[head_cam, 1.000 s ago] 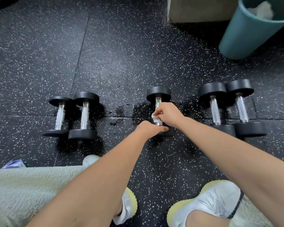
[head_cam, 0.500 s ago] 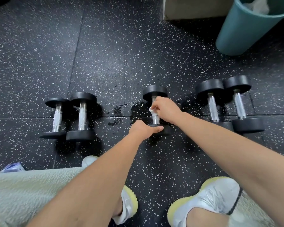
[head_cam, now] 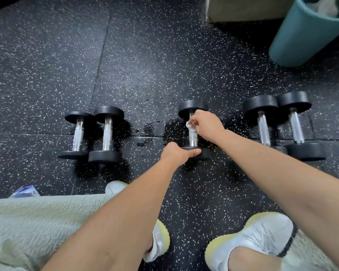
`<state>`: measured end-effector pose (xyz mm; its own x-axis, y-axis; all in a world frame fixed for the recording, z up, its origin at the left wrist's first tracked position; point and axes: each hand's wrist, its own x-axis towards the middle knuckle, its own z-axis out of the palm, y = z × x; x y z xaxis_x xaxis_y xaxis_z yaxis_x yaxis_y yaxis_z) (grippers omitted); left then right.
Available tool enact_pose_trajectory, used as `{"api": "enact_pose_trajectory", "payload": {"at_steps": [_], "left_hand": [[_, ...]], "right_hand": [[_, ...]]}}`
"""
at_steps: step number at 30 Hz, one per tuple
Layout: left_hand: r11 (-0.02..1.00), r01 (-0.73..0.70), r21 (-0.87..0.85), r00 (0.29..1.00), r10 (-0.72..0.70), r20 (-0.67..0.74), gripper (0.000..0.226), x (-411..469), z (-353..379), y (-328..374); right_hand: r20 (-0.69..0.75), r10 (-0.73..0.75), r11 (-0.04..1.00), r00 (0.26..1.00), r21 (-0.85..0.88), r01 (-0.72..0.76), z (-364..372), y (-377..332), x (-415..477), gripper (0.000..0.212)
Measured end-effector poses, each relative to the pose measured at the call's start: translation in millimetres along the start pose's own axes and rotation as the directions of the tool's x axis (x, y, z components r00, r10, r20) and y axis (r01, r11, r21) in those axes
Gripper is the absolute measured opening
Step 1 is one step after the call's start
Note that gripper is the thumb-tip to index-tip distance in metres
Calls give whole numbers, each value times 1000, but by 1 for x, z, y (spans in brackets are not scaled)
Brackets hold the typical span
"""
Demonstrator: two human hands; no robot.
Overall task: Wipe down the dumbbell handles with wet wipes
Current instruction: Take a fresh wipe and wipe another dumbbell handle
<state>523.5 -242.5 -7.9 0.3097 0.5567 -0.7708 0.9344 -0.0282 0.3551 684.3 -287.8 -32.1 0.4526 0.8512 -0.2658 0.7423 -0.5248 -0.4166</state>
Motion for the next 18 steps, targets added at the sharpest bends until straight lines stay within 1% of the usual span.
{"api": "enact_pose_trajectory", "payload": {"at_steps": [2,3,6,8,11,13,15,17,18], "left_hand": [[1000,9,-18,1000,-9,-8,77,1,1,-1],[1000,11,-24,1000,-11,-8,77,3,1,-2],[999,11,-38,1000,-11,6,81,11,0,-5],[999,17,-52,1000,-16,15,85,15,1,-9],[996,17,-84,1000,-17,-1,94,16,4,-14],[994,9,-112,1000,-11,-19,93,17,6,-17],[992,11,-125,1000,-13,-21,92,19,7,-18],[993,5,-120,1000,-6,-8,95,21,6,-19],[993,2,-118,1000,-2,-3,95,22,5,-19]], "right_hand": [[-5,1,1000,1000,-9,-1,2,0,-4,24],[17,-27,1000,999,-6,27,2,0,-10,22],[142,-156,987,977,-24,161,6,0,-35,19],[160,-190,979,969,-49,200,7,-1,-37,20],[67,-126,988,990,-78,131,4,-7,-14,28],[-23,-56,995,998,-89,54,4,-8,3,34],[-65,-11,995,998,-101,4,9,-7,10,37],[-74,-20,993,997,-118,12,12,-8,0,36],[-70,-54,991,996,-122,45,15,-8,-9,33]]}}
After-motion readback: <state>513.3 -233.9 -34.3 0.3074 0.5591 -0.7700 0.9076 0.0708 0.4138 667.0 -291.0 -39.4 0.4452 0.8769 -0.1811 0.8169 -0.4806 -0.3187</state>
